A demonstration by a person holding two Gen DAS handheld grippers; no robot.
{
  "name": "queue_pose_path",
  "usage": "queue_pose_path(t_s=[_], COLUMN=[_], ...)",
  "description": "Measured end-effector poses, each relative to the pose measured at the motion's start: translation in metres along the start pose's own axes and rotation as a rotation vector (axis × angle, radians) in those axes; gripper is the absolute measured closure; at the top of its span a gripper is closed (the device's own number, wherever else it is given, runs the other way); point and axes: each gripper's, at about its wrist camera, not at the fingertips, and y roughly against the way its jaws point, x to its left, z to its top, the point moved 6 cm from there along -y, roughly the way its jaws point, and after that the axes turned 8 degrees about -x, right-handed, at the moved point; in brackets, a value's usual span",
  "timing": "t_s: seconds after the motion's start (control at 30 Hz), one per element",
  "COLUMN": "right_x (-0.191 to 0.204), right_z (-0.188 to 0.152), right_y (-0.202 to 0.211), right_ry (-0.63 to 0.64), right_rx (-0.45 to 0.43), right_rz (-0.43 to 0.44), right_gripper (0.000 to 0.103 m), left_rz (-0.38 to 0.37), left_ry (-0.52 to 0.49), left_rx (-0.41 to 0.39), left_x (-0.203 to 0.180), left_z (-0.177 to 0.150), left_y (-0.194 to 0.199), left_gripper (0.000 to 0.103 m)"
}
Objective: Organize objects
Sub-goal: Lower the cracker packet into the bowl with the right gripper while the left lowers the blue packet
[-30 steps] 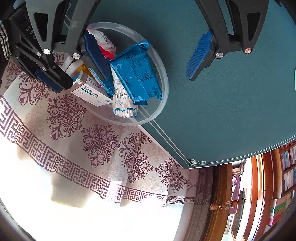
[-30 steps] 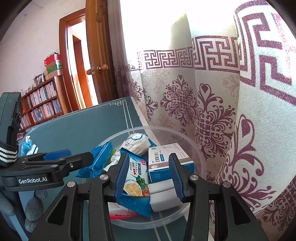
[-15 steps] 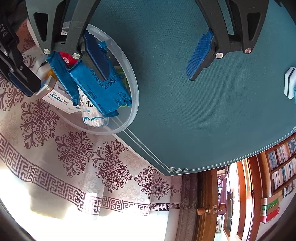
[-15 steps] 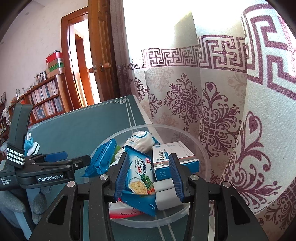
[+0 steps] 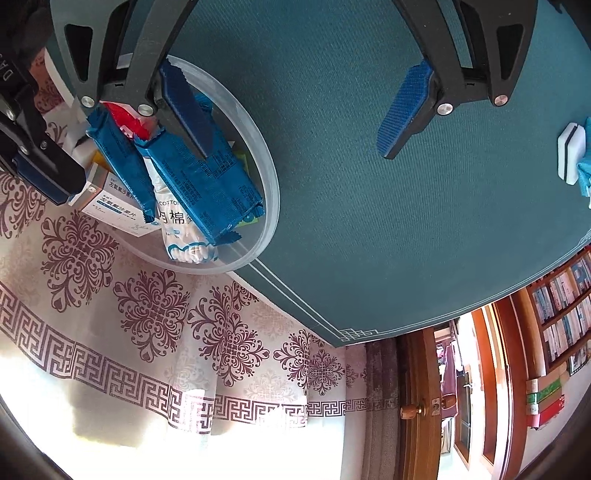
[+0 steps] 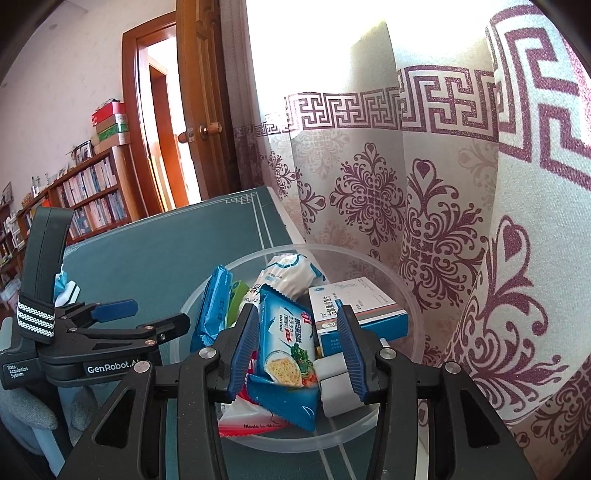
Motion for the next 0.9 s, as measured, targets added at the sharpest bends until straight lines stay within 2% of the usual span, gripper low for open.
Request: queue_pose_path(t_s=[0.3, 0.47, 0.67, 0.9], right_x=[0.008, 0.016, 0.033, 0.054], right_z=[-0.002, -0.004, -0.008, -0.014], right_y=[0.003, 0.003, 0.004, 0.001], right_ry=[0.014, 0.034, 0.071, 0.100], right_rx=[0.003, 0.009, 0.017, 0.042], right_rz=[0.007, 0.018, 0.049, 0.091], right_gripper=[0.057, 0.056, 0.050, 0.049], left_rz=[0.061, 0.088, 0.130, 0.174], left_ry=[-0.020, -0.015, -0.008, 0.011], left_rx=[-0.059, -0.064, -0.066, -0.062], left_x=[0.010, 0.022, 0.039, 0.062], left_z=[0.005, 0.003, 0.000, -0.005], left_y=[0.019, 0.026, 0.032, 0.038], left_gripper=[0.002, 0.001, 0.001, 0.001])
